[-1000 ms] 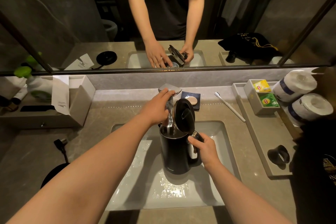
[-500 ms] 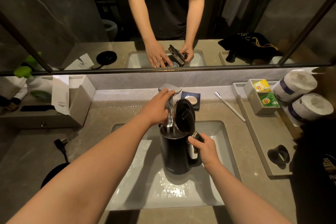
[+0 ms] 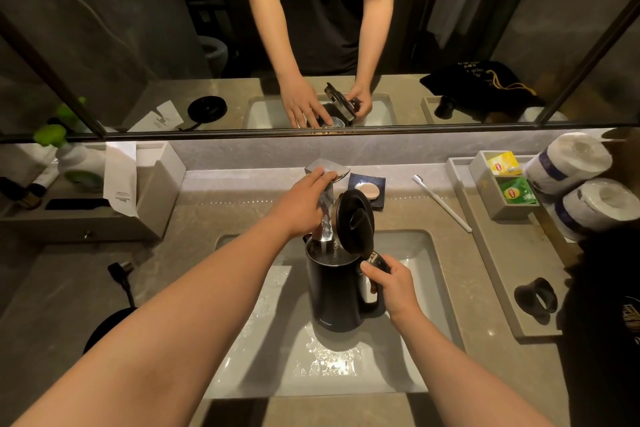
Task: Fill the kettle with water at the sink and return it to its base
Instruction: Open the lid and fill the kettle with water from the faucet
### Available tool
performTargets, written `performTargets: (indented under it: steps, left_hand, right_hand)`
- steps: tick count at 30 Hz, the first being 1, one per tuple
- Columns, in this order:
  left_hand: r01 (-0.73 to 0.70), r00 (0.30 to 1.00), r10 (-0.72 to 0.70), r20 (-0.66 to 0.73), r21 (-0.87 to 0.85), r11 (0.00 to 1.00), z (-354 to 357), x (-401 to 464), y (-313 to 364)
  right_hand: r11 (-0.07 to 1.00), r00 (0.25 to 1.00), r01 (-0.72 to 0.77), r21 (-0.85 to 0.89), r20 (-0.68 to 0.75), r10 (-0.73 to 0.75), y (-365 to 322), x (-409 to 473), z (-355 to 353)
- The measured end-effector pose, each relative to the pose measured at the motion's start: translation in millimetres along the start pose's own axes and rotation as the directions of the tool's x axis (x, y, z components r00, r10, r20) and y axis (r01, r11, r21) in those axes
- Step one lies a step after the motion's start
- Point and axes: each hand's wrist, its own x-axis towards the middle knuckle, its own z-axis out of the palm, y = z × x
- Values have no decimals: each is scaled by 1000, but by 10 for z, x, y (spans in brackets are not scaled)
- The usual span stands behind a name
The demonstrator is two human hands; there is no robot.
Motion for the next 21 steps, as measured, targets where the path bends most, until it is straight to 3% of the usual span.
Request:
performTargets:
  steps: [21]
  left_hand:
    - [1,1000,-1,13,-7,1000,32,8,-18]
  right_hand:
    - [1000,1000,-5,14,9,5,14,30,15]
